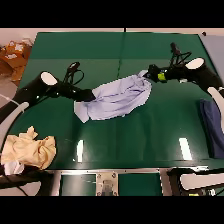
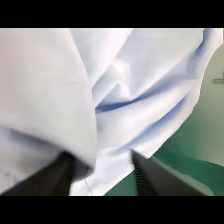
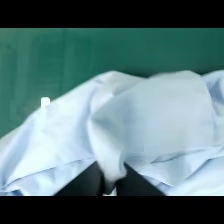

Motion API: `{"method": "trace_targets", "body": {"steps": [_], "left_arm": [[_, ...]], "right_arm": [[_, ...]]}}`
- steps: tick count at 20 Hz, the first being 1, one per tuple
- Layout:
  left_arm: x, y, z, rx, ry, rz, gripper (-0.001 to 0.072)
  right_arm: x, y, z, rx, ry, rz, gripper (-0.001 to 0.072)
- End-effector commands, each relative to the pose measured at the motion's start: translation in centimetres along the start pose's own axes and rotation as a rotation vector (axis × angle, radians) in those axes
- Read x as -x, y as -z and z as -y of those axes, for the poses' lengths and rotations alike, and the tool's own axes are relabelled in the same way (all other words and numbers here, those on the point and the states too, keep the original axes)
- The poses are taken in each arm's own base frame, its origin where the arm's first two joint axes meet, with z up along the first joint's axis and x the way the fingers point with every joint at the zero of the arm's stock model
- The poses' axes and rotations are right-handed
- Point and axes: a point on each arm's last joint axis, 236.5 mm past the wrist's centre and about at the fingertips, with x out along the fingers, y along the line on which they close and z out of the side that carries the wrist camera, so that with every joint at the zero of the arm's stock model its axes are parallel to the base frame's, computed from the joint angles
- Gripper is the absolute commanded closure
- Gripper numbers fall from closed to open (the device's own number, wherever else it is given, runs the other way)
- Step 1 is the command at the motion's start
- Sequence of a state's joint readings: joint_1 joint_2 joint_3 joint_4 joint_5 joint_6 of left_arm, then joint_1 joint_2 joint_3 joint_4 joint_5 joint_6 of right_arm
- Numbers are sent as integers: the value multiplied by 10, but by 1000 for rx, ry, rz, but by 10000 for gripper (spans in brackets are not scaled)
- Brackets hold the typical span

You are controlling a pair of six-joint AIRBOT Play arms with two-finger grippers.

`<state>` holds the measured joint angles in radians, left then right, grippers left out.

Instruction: Fold the shirts.

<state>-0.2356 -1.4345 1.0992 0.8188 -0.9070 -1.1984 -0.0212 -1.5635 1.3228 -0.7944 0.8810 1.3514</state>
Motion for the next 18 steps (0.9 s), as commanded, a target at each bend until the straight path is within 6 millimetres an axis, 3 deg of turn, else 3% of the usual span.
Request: {"method": "trace_targets", "body": {"steps": [1,2,6,9,11,12,15,18], "left_arm": [[-4,5,-13,48,21,-60,259],[9,0,-15,54,35,-69,259],[67,-29,-41,97,51,-41,258],[93,-35,-74,167,28,-5,258],[102,-31,-86,198,25,-6,257],[104,-29,-88,206,27,-10,258],[105,-27,-92,198,12,-16,257],[105,-28,-93,195,9,-11,258]], "right_arm": [[-15,3,31,-50,29,-37,429],[1,-4,32,-63,19,-45,378],[76,-14,44,-164,9,-58,379],[93,23,36,-160,19,-121,380],[80,74,22,-166,10,-204,374],[68,106,15,-174,11,-256,302],[19,197,-11,-174,-8,-385,273],[-31,259,-48,-150,-33,-400,273]]}}
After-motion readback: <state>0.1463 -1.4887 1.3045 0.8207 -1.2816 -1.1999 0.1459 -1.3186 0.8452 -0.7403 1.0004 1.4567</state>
